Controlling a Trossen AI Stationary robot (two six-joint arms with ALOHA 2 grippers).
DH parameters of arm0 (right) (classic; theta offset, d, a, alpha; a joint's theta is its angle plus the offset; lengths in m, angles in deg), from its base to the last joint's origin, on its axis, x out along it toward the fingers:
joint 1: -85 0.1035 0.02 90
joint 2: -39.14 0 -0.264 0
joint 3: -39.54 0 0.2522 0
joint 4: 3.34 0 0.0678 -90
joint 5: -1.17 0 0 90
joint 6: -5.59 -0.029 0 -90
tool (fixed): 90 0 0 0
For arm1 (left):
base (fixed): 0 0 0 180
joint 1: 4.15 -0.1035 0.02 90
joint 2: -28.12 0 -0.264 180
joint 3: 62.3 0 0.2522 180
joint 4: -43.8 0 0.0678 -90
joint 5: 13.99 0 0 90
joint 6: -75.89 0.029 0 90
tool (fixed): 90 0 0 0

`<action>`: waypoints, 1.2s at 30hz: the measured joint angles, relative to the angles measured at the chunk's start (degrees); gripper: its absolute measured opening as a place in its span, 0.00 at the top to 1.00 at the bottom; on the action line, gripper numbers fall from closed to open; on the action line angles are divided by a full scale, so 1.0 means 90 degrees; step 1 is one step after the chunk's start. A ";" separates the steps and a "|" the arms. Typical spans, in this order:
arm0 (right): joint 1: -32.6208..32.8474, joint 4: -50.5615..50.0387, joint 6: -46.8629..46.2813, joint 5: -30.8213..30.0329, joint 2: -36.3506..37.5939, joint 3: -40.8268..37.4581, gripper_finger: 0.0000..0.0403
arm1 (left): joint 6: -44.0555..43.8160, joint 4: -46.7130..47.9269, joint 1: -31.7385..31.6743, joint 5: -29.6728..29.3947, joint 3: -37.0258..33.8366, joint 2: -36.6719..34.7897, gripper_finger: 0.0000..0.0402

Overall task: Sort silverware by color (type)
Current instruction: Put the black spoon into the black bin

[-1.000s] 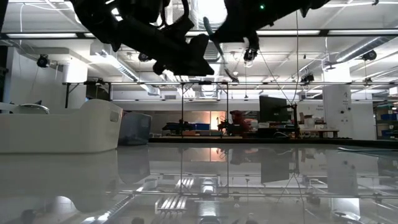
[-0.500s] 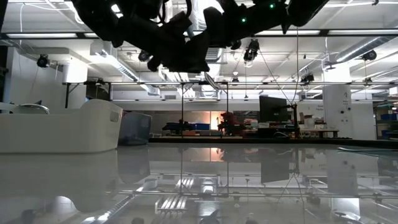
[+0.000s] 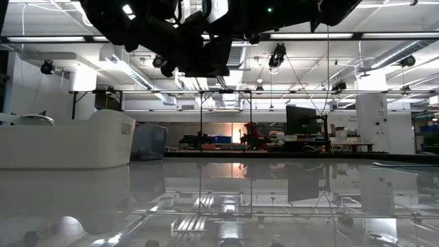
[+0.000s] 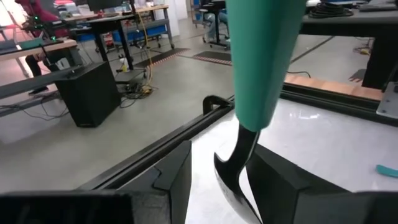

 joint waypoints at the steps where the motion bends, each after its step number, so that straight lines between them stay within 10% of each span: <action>1: -0.0001 0.0002 -0.0007 -0.0001 0.0000 0.0000 0.89 | 0.0000 0.0003 0.0000 -0.0002 0.0000 0.0000 0.68; 14: 0.0158 -0.0241 -0.0358 -0.0198 0.0068 -0.0003 0.90 | -0.0083 0.0262 -0.0012 0.0304 0.0012 -0.0012 0.97; 24: 0.0142 -0.2788 -0.1154 -0.0911 0.1142 0.0000 0.51 | -0.0246 0.2034 -0.0003 0.0748 0.0017 -0.0846 1.00; 36: 0.0160 -0.5757 -0.2607 -0.0884 0.2439 0.0002 0.51 | -0.1687 0.6682 0.0193 0.3712 0.0029 -0.2987 1.00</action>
